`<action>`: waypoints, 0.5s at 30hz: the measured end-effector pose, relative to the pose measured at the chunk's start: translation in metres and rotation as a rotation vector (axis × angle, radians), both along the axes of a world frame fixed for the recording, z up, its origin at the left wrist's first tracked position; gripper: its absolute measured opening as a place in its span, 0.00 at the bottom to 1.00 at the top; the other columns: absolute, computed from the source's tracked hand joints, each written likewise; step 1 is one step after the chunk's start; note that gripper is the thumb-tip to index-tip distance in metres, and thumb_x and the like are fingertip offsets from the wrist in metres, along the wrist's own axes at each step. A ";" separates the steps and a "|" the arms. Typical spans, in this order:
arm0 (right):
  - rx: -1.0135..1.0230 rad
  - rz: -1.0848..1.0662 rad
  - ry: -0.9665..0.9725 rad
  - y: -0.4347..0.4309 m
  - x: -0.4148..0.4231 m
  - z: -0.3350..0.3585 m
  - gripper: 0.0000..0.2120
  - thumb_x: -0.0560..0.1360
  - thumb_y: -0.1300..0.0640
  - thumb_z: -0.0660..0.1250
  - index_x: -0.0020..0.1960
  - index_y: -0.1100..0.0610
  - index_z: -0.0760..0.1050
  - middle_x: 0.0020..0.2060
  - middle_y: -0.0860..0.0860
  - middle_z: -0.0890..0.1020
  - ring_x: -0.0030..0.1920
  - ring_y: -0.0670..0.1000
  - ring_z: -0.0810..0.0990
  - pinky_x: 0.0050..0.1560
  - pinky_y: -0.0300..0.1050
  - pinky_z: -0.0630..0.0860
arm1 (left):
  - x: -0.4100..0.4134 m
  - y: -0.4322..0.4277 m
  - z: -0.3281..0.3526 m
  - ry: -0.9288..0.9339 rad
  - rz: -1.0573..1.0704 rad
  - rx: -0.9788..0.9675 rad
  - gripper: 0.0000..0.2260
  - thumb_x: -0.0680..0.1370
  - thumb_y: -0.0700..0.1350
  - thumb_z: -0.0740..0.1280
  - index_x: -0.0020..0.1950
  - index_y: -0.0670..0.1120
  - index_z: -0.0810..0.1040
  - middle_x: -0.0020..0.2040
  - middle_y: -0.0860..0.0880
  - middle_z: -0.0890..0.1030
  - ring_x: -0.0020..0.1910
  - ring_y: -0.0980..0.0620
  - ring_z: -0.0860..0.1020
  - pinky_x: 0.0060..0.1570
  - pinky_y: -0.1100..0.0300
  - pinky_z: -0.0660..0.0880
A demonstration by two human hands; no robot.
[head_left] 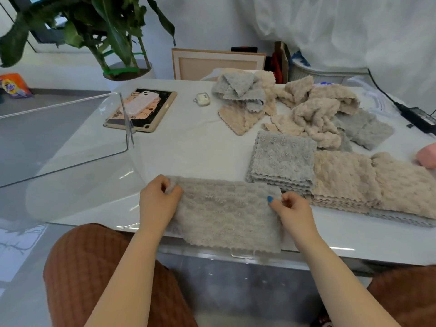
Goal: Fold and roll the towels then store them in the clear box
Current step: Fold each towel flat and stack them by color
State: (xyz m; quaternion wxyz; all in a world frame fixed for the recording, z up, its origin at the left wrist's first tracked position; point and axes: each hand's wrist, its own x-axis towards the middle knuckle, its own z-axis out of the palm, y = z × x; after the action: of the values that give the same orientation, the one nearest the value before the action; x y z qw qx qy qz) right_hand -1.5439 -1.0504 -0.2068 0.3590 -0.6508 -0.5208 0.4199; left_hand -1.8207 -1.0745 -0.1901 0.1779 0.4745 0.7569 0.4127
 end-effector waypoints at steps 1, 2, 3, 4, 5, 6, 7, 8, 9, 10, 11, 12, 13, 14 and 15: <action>-0.047 -0.009 0.103 0.001 0.001 0.000 0.16 0.74 0.56 0.69 0.35 0.56 0.63 0.29 0.51 0.66 0.31 0.50 0.63 0.34 0.43 0.60 | 0.001 0.003 0.003 -0.088 -0.013 -0.019 0.09 0.74 0.40 0.66 0.38 0.44 0.66 0.34 0.50 0.69 0.33 0.53 0.68 0.33 0.60 0.65; -0.079 0.004 0.164 0.002 0.002 0.001 0.14 0.74 0.57 0.69 0.37 0.56 0.64 0.29 0.50 0.66 0.32 0.50 0.63 0.33 0.43 0.61 | 0.000 0.008 0.005 -0.167 -0.023 -0.055 0.07 0.75 0.42 0.66 0.43 0.44 0.68 0.39 0.50 0.72 0.38 0.52 0.72 0.36 0.60 0.67; -0.108 0.045 0.182 0.002 0.002 0.002 0.12 0.74 0.57 0.69 0.41 0.56 0.66 0.31 0.50 0.68 0.33 0.50 0.65 0.34 0.42 0.63 | 0.000 0.012 0.007 -0.240 -0.028 -0.099 0.09 0.76 0.45 0.67 0.50 0.45 0.68 0.45 0.50 0.74 0.44 0.50 0.74 0.41 0.59 0.71; -0.145 0.099 0.172 0.002 0.001 0.005 0.10 0.74 0.58 0.70 0.45 0.56 0.68 0.33 0.49 0.71 0.35 0.50 0.69 0.35 0.41 0.67 | -0.003 0.017 0.008 -0.311 -0.041 -0.137 0.14 0.76 0.48 0.68 0.55 0.48 0.67 0.52 0.49 0.75 0.50 0.49 0.75 0.47 0.57 0.74; -0.173 0.157 0.119 0.002 0.002 0.004 0.12 0.73 0.58 0.71 0.51 0.55 0.69 0.38 0.49 0.75 0.39 0.50 0.74 0.39 0.42 0.72 | -0.006 0.021 0.010 -0.375 -0.076 -0.169 0.18 0.75 0.51 0.70 0.60 0.50 0.65 0.57 0.49 0.74 0.53 0.49 0.76 0.52 0.54 0.75; -0.186 0.209 0.047 0.002 0.001 0.004 0.15 0.72 0.58 0.72 0.54 0.56 0.70 0.42 0.50 0.78 0.43 0.50 0.77 0.43 0.44 0.75 | -0.009 0.025 0.013 -0.421 -0.128 -0.199 0.23 0.74 0.52 0.71 0.64 0.52 0.63 0.59 0.48 0.73 0.54 0.50 0.76 0.54 0.55 0.75; -0.174 0.232 -0.033 0.003 0.002 0.004 0.14 0.71 0.58 0.72 0.53 0.57 0.71 0.43 0.50 0.79 0.45 0.51 0.78 0.45 0.46 0.76 | -0.013 0.027 0.016 -0.442 -0.198 -0.241 0.28 0.74 0.51 0.72 0.67 0.53 0.60 0.60 0.49 0.72 0.56 0.51 0.75 0.54 0.56 0.75; -0.135 0.228 -0.101 0.004 0.002 0.003 0.10 0.72 0.59 0.71 0.49 0.59 0.72 0.40 0.50 0.78 0.41 0.51 0.77 0.42 0.45 0.74 | -0.017 0.030 0.018 -0.444 -0.276 -0.287 0.31 0.74 0.50 0.72 0.70 0.55 0.58 0.60 0.51 0.71 0.57 0.52 0.74 0.55 0.57 0.74; -0.094 0.211 -0.136 0.003 0.001 0.003 0.08 0.73 0.60 0.68 0.43 0.60 0.69 0.34 0.50 0.74 0.36 0.50 0.72 0.37 0.44 0.68 | -0.022 0.032 0.018 -0.420 -0.345 -0.323 0.32 0.74 0.47 0.72 0.71 0.56 0.56 0.59 0.52 0.70 0.57 0.52 0.74 0.54 0.57 0.74; -0.067 0.181 -0.135 0.003 0.002 0.002 0.10 0.75 0.60 0.66 0.40 0.60 0.65 0.31 0.50 0.68 0.33 0.49 0.66 0.34 0.44 0.62 | -0.027 0.034 0.016 -0.362 -0.389 -0.337 0.31 0.75 0.45 0.70 0.72 0.57 0.57 0.59 0.52 0.71 0.56 0.51 0.75 0.53 0.57 0.74; -0.052 0.154 -0.090 0.002 0.000 0.003 0.10 0.77 0.60 0.64 0.41 0.59 0.65 0.30 0.51 0.65 0.32 0.49 0.63 0.33 0.43 0.59 | -0.031 0.035 0.013 -0.272 -0.397 -0.322 0.28 0.76 0.44 0.68 0.71 0.58 0.59 0.59 0.51 0.71 0.54 0.50 0.76 0.53 0.54 0.76; -0.041 0.127 -0.049 0.003 -0.001 0.002 0.05 0.78 0.60 0.62 0.45 0.60 0.67 0.31 0.53 0.65 0.32 0.49 0.62 0.33 0.43 0.59 | -0.036 0.036 0.009 -0.191 -0.376 -0.290 0.23 0.78 0.43 0.66 0.69 0.59 0.62 0.60 0.49 0.72 0.53 0.49 0.76 0.54 0.51 0.76; -0.047 0.112 -0.024 0.004 -0.003 0.002 0.06 0.79 0.60 0.61 0.54 0.62 0.69 0.33 0.55 0.69 0.34 0.49 0.64 0.34 0.43 0.61 | -0.037 0.035 0.007 -0.157 -0.362 -0.250 0.20 0.79 0.42 0.64 0.67 0.60 0.65 0.59 0.48 0.72 0.53 0.48 0.76 0.56 0.48 0.76; -0.077 0.091 -0.008 0.005 -0.004 0.001 0.12 0.80 0.59 0.59 0.62 0.63 0.67 0.37 0.57 0.73 0.35 0.49 0.67 0.36 0.43 0.64 | -0.038 0.035 0.003 -0.163 -0.356 -0.208 0.18 0.79 0.42 0.63 0.65 0.60 0.67 0.59 0.48 0.72 0.54 0.48 0.76 0.57 0.47 0.76; -0.107 0.084 0.006 0.006 -0.006 -0.002 0.16 0.80 0.59 0.58 0.67 0.62 0.65 0.39 0.54 0.74 0.35 0.49 0.69 0.36 0.42 0.66 | -0.038 0.034 0.000 -0.198 -0.354 -0.161 0.18 0.80 0.41 0.62 0.64 0.60 0.69 0.58 0.49 0.73 0.56 0.48 0.76 0.57 0.48 0.76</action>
State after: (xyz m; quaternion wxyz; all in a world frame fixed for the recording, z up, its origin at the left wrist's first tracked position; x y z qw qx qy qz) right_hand -1.5496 -1.0441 -0.2093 0.3072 -0.6456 -0.5233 0.4637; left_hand -1.8585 -1.0406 -0.1900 0.3583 0.5417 0.6710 0.3579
